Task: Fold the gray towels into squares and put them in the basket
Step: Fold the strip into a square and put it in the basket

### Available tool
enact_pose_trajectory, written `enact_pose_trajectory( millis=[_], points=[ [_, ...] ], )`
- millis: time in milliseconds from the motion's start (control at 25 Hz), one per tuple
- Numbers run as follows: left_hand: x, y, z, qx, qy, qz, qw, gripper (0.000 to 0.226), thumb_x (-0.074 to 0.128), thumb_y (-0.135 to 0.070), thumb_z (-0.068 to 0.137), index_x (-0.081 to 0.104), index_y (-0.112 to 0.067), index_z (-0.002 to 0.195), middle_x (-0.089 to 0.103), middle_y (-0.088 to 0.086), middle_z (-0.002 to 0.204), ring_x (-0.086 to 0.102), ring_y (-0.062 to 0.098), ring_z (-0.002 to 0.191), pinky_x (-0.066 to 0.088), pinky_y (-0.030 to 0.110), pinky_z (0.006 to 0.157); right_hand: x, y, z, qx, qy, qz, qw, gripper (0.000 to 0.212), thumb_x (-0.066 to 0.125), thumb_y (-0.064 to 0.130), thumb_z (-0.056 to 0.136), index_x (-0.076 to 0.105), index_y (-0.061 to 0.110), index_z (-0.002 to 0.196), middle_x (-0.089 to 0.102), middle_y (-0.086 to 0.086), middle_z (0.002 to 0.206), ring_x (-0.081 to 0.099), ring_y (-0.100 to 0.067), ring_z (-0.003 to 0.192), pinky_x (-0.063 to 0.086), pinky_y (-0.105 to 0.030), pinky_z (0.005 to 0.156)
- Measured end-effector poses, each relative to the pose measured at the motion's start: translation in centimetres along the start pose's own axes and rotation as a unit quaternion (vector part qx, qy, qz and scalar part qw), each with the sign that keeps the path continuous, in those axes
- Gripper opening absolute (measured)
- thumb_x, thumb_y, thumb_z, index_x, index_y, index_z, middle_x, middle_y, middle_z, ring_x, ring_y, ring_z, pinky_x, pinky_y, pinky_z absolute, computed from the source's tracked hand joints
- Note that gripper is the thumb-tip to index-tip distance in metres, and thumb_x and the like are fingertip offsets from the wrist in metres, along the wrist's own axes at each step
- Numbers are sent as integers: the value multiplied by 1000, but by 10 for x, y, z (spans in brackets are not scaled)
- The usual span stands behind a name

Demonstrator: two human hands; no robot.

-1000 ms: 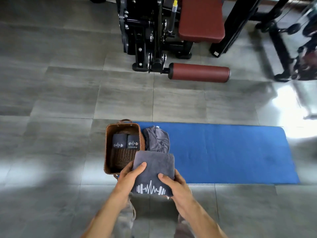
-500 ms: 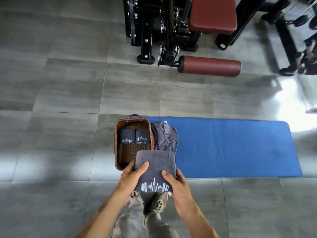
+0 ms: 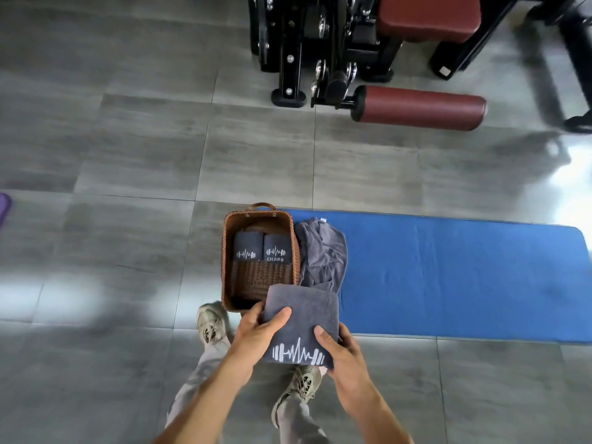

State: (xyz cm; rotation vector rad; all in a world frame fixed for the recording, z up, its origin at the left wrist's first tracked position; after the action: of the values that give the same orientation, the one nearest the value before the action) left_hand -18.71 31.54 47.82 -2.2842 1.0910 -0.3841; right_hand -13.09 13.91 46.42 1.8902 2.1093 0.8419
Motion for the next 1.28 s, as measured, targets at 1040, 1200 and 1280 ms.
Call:
enact_pose_trajectory(
  millis=[1040,1200,1280],
  points=[
    [-110,165,360,-13,-107,25,994,50,66,-49,78,56,-28,122,67,-3,114,65,15,102,54,39,93,60,-168,380,3,-35,-49,998,59,90,25,65,64,9,115,71,-21,111,69,-37,99,55,-51,91],
    [-113,198,435,-45,-206,191,959,65,52,-52,82,44,-16,135,56,13,129,54,38,118,43,46,100,55,-209,461,34,-30,-39,998,33,71,2,85,62,5,117,73,-20,104,72,-31,87,59,-41,77],
    [-115,218,476,-70,-222,194,953,58,51,-43,89,42,-12,138,52,19,135,49,40,124,39,45,104,50,-231,500,45,-48,-63,996,37,72,3,84,61,4,119,73,-19,103,71,-30,83,58,-38,71]
  ],
)
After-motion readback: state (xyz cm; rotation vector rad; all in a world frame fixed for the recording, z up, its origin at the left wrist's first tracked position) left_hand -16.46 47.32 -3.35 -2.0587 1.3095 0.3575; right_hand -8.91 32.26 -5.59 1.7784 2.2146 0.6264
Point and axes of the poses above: each hand's wrist, its own z-axis towards the middle knuckle, its own x-axis out of the palm, y = z × x, the point moved 10 cm from there along z, towards the middle knuckle
